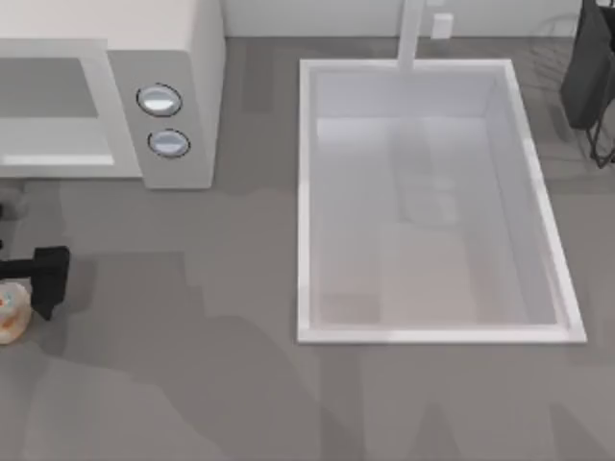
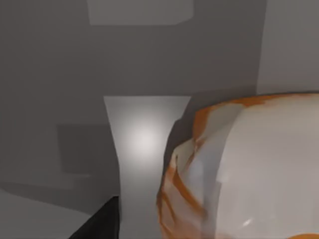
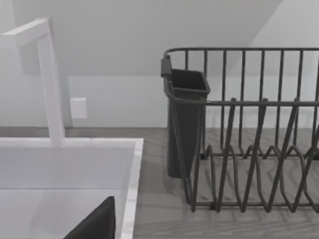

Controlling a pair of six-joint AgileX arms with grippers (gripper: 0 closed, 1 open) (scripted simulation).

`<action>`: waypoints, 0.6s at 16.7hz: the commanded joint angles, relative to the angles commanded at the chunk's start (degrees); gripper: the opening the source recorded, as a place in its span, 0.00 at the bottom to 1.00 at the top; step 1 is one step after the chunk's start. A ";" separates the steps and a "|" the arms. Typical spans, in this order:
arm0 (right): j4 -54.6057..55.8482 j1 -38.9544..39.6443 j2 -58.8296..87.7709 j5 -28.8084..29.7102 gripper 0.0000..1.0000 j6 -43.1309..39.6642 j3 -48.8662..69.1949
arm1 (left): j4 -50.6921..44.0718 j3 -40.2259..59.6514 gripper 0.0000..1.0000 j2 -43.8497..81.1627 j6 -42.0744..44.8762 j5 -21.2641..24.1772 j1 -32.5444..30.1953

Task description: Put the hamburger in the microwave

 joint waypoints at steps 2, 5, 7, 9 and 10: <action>0.00 0.00 0.00 0.00 1.00 0.00 0.00 | 0.00 0.00 1.00 0.00 0.00 0.00 0.00; 0.00 0.00 0.00 0.00 1.00 0.00 0.00 | 0.00 0.00 0.77 0.00 0.00 0.00 0.00; 0.00 0.00 0.00 0.00 1.00 0.00 0.00 | 0.00 0.00 0.62 0.00 0.00 0.00 0.00; 0.00 0.00 0.00 0.00 1.00 0.00 0.00 | 0.00 0.00 0.47 0.00 0.00 0.00 0.00; 0.00 0.00 0.00 0.00 1.00 0.00 0.00 | 0.00 0.00 0.40 0.00 0.00 0.00 0.00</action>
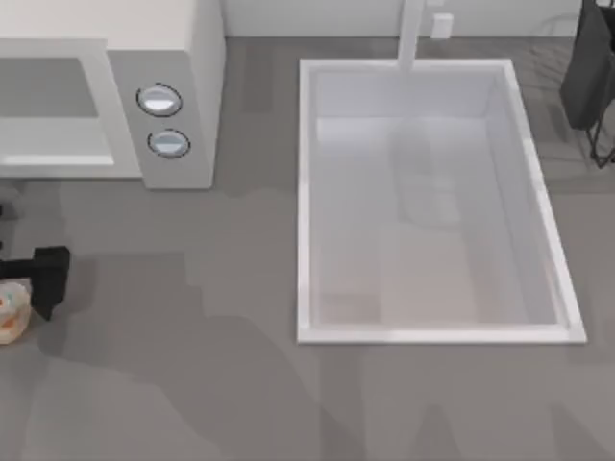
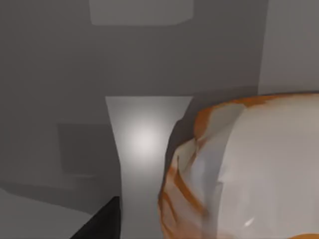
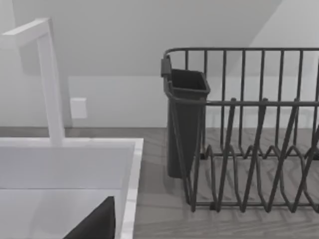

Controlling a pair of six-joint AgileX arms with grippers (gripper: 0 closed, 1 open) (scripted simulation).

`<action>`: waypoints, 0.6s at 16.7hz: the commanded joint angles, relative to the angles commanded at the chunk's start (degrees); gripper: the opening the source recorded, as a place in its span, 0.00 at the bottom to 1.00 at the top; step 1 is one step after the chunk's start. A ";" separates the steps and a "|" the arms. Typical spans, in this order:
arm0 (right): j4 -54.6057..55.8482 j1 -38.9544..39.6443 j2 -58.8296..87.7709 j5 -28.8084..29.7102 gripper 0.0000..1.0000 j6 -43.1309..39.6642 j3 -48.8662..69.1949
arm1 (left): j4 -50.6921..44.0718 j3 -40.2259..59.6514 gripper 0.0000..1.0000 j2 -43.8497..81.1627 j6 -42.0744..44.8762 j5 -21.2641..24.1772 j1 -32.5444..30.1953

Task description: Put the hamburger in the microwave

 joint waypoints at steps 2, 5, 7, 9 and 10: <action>0.00 0.00 0.00 0.00 1.00 0.00 0.00 | 0.00 0.00 0.25 0.00 0.00 0.00 0.00; 0.00 0.00 0.00 0.00 1.00 0.00 0.00 | 0.00 0.00 0.02 0.00 0.00 0.00 0.00; 0.00 0.00 0.00 0.00 1.00 0.00 0.00 | 0.00 0.00 0.00 0.00 0.00 0.00 0.00; 0.00 0.00 0.00 0.00 1.00 0.00 0.00 | 0.00 0.00 0.00 0.00 0.00 0.00 0.00; 0.00 0.00 0.00 0.00 1.00 0.00 0.00 | 0.00 0.00 0.00 0.00 0.00 0.00 0.00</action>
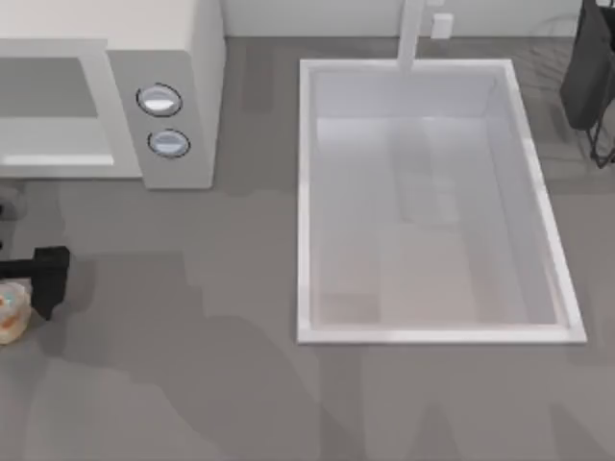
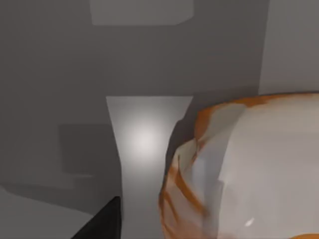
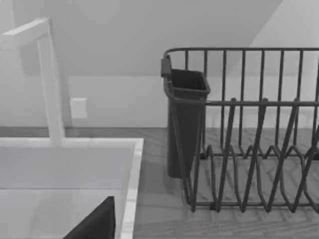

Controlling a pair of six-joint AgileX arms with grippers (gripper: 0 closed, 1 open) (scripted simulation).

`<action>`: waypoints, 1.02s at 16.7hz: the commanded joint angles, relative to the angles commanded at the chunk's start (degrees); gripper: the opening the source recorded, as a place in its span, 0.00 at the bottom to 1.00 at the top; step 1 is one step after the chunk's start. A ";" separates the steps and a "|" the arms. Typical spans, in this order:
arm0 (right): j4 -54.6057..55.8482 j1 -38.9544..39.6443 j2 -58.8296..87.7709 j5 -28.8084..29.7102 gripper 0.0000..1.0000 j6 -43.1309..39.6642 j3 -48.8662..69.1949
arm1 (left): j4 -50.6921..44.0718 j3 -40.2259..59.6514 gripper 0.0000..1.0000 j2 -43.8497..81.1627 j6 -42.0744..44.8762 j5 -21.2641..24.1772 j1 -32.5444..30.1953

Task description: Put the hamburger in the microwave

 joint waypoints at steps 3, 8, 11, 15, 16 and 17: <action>0.00 0.00 0.00 0.00 1.00 0.00 0.00 | 0.00 0.00 0.00 0.00 0.00 0.00 0.00; 0.00 0.00 0.00 0.00 1.00 0.00 0.00 | -7.55 1.54 0.00 -6.15 -0.20 0.14 0.00; 0.00 0.00 0.00 0.00 1.00 0.00 0.00 | -13.94 5.31 0.00 -8.78 -0.21 0.22 -0.09; 0.00 0.00 0.00 0.00 1.00 0.00 0.00 | -23.15 11.64 0.00 -11.60 -0.42 0.10 -0.25; 0.00 0.00 0.00 0.00 1.00 0.00 0.00 | -24.77 12.80 0.00 -12.09 -0.46 0.05 -0.26; 0.00 0.00 0.00 0.00 1.00 0.00 0.00 | -25.92 13.61 0.00 -12.42 -0.49 0.01 -0.27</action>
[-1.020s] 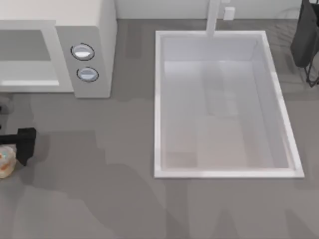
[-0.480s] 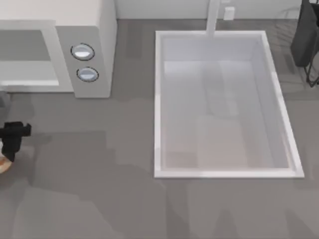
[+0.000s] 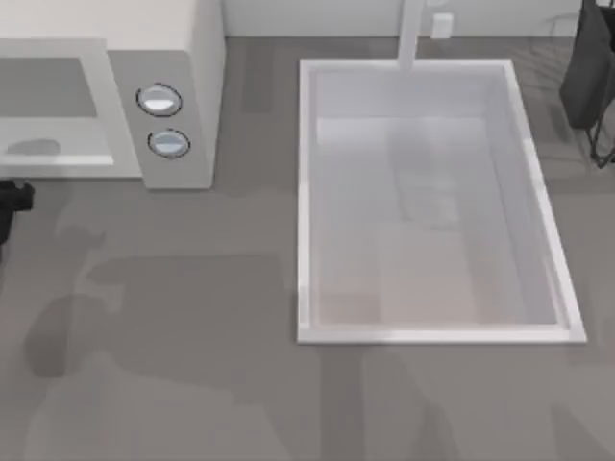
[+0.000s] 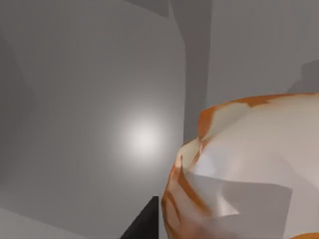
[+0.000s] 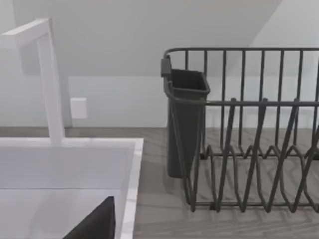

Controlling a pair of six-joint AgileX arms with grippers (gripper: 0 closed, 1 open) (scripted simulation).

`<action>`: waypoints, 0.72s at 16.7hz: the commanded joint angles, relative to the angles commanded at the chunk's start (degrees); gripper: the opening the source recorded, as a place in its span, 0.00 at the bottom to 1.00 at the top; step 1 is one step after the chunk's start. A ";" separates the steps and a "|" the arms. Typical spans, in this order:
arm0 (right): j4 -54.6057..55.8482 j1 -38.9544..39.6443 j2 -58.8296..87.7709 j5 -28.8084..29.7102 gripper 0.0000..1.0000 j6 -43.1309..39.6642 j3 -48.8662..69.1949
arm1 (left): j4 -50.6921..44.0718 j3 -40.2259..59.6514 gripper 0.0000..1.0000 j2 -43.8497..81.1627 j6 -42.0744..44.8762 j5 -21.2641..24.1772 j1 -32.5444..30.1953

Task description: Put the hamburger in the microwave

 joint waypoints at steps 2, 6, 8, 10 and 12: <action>0.00 0.00 0.00 0.00 1.00 0.00 0.00 | -0.66 0.48 0.00 -0.18 -0.02 -0.03 0.00; 0.00 0.00 0.00 0.00 1.00 0.00 0.00 | -0.51 0.32 0.00 0.06 0.09 -0.04 0.11; 0.00 0.00 0.00 0.00 1.00 0.00 0.00 | 1.27 -0.60 0.00 0.19 -0.07 -0.18 0.18; 0.00 0.00 0.00 0.00 1.00 0.00 0.00 | 5.49 -2.55 0.00 0.49 -0.38 -0.39 0.37; 0.00 0.00 0.00 0.00 1.00 0.00 0.00 | 12.13 -5.17 0.00 0.98 -0.67 -0.54 0.68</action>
